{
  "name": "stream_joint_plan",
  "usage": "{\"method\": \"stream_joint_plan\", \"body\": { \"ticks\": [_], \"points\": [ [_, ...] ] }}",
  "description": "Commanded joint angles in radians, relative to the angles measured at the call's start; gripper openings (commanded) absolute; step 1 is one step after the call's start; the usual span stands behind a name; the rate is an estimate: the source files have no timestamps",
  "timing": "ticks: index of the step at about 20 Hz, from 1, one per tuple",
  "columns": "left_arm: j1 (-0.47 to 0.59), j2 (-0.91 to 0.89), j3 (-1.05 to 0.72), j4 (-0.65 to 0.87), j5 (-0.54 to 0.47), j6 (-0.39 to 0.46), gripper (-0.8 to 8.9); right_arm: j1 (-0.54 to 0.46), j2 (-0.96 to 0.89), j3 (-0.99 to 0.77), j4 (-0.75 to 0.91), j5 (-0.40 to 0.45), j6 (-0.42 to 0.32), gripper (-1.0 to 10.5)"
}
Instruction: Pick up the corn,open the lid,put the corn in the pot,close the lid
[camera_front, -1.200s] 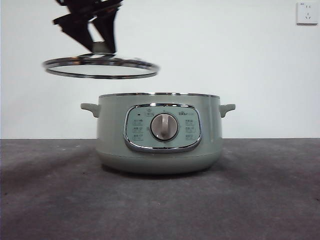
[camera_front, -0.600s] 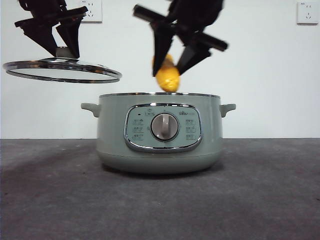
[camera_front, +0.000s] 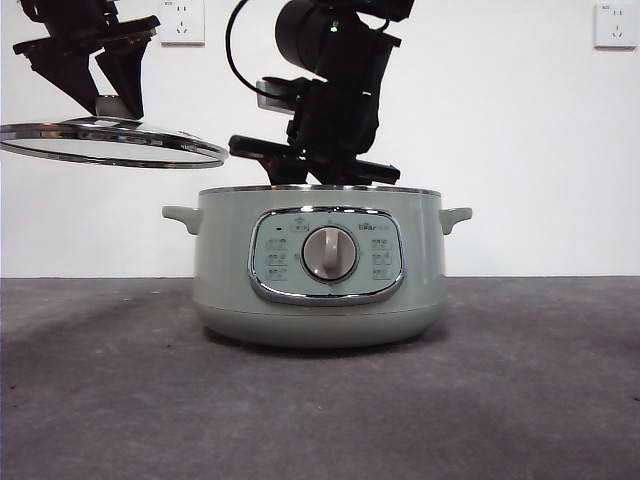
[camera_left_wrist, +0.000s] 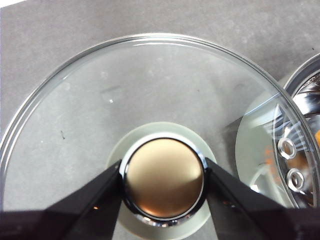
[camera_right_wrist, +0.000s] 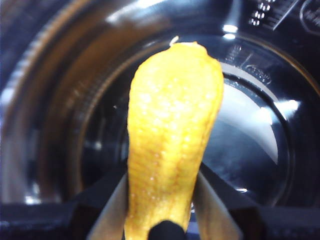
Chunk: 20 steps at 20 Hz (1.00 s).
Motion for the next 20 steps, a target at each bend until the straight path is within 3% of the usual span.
{"method": "stream_joint_plan", "body": {
  "ticks": [1, 9, 10, 13, 16, 20],
  "points": [
    [0.000, -0.027, 0.006, 0.029, 0.012, 0.012, -0.12, -0.013, 0.028, 0.006, 0.006, -0.003, -0.020, -0.1],
    [0.000, -0.027, 0.006, 0.030, 0.064, 0.011, -0.12, -0.025, 0.052, 0.006, -0.025, -0.020, -0.028, -0.1],
    [0.000, -0.027, 0.006, 0.030, 0.064, 0.011, -0.12, -0.025, 0.052, 0.006, -0.023, -0.016, -0.027, 0.5],
    [0.000, -0.027, 0.006, 0.030, 0.064, 0.010, -0.12, -0.025, 0.052, 0.006, -0.026, -0.009, -0.004, 5.1],
    [0.000, -0.027, 0.006, 0.023, 0.089, 0.005, -0.12, -0.024, 0.050, 0.022, -0.060, -0.009, 0.039, 5.0],
    [-0.003, -0.027, 0.006, 0.021, 0.090, 0.003, -0.12, -0.003, 0.044, 0.204, -0.247, 0.013, 0.040, 5.0]
  ]
}}
